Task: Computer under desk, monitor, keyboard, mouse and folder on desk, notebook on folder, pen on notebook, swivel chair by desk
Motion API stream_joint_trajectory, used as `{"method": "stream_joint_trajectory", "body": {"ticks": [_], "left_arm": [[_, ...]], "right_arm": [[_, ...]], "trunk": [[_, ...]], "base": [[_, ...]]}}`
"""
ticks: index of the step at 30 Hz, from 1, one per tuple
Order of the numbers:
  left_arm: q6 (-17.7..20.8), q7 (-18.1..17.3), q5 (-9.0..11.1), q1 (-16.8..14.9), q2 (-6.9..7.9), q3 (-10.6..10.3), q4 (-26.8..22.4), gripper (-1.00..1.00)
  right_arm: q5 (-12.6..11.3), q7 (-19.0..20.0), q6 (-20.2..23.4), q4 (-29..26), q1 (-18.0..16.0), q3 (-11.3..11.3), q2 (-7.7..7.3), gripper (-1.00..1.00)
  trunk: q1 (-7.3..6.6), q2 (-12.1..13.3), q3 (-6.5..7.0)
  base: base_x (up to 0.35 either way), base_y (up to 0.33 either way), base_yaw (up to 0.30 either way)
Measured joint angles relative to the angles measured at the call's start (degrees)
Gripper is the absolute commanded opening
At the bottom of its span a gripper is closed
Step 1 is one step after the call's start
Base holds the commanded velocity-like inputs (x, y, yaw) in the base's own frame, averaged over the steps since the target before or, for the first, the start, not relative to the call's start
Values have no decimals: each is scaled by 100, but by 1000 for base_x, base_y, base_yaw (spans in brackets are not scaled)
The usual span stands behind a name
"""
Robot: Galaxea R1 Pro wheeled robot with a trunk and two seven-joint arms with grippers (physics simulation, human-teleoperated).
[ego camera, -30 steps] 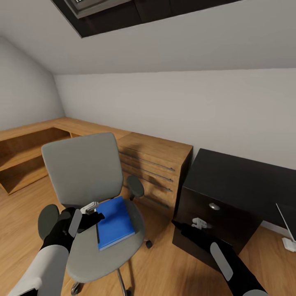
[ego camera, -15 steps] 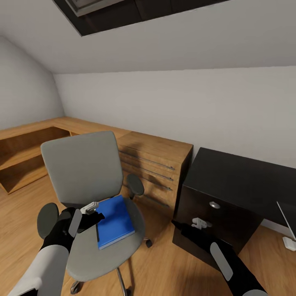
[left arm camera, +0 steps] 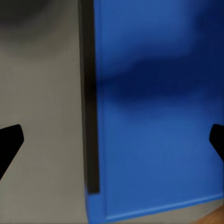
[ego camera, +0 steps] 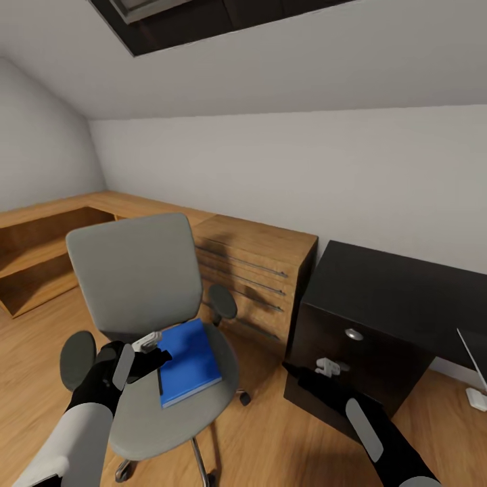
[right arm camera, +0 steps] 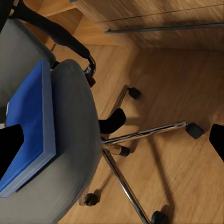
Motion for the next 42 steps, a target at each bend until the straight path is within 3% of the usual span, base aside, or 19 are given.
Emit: {"method": "stream_joint_trajectory", "body": {"ticks": [6, 14, 20, 23, 28, 42], "left_arm": [[-7, -6, 0, 0, 4, 1, 0, 100], [-12, -18, -6, 0, 4, 4, 15, 100], [-23, 3, -21, 0, 13, 9, 65, 100], [-22, 11, -19, 0, 13, 9, 116, 100], [-20, 32, -22, 0, 13, 10, 144, 100], [-37, 16, -23, 0, 13, 1, 107, 100]], "right_arm": [[3, 3, 0, 3, 0, 0, -1, 100], [50, 16, -6, -1, 4, 5, -1, 100], [633, 560, -16, 6, 22, 8, 6, 100], [727, 653, -18, 7, 25, 8, 7, 100], [771, 691, -19, 7, 26, 8, 7, 100], [783, 695, -435, 133, 26, 8, 19, 100]], "trunk": [[132, -241, -108], [132, -242, -108], [131, -242, -108], [132, -242, -108], [132, -242, -108], [439, -802, -359]], "base": [[0, 0, 0], [7, 0, 0], [174, 0, 0], [47, 0, 0], [13, 0, 0], [0, 0, 0]]}}
